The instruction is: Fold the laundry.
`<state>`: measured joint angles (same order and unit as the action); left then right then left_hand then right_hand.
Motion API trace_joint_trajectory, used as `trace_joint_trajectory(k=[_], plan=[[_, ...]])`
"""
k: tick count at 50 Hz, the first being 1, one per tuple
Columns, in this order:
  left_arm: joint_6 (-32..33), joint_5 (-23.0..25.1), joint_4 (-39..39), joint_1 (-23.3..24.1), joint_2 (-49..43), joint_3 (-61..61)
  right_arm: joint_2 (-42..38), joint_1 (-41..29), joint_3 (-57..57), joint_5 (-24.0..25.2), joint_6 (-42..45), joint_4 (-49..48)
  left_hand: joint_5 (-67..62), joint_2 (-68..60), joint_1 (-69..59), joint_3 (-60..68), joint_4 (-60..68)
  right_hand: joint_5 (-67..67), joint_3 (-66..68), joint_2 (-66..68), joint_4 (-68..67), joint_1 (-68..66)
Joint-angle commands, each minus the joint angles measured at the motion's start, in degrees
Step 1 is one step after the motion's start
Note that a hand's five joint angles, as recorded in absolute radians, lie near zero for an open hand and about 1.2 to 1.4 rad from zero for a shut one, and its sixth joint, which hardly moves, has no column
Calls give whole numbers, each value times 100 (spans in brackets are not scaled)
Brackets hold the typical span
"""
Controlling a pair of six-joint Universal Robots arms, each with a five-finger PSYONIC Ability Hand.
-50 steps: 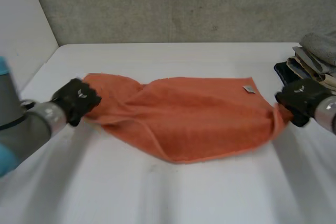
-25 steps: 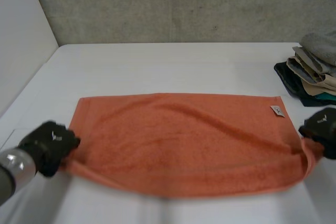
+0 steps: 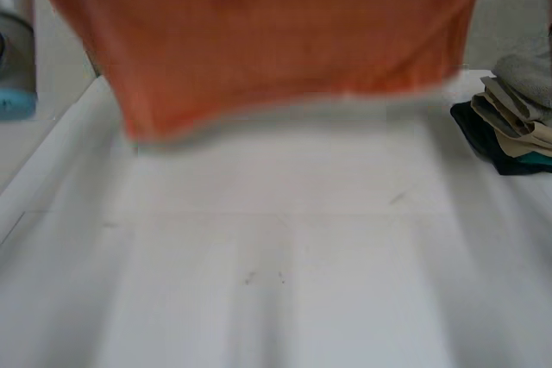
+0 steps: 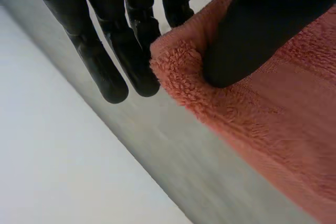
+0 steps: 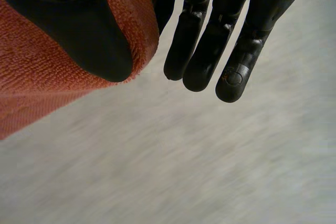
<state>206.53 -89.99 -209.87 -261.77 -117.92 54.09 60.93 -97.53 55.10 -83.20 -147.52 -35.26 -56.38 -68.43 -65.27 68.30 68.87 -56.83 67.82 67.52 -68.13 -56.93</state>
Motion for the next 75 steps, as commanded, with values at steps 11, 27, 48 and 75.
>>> trace_joint_trajectory(k=[11,27,48,75], plan=[[-464,87,-1083,21,138,1577,-467,-117,544,409,-251,-253,-1362,-1157,-1473,1170,1113,-1317,1218,1248,-1187,-2307],[-447,359,-758,21,-364,3722,-1092,-56,1547,797,-163,2549,-1362,-1157,-1473,1170,1113,-1317,1218,1248,-1187,-2307],[1653,1036,4639,-594,2854,5736,842,1578,3295,779,2973,6884,-1362,-1157,-1473,1170,1113,-1317,1218,1248,-1187,-2307],[836,79,1115,249,-907,2635,-1276,586,1311,-143,874,3484,-1362,-1157,-1473,1170,1113,-1317,1218,1248,-1187,-2307]])
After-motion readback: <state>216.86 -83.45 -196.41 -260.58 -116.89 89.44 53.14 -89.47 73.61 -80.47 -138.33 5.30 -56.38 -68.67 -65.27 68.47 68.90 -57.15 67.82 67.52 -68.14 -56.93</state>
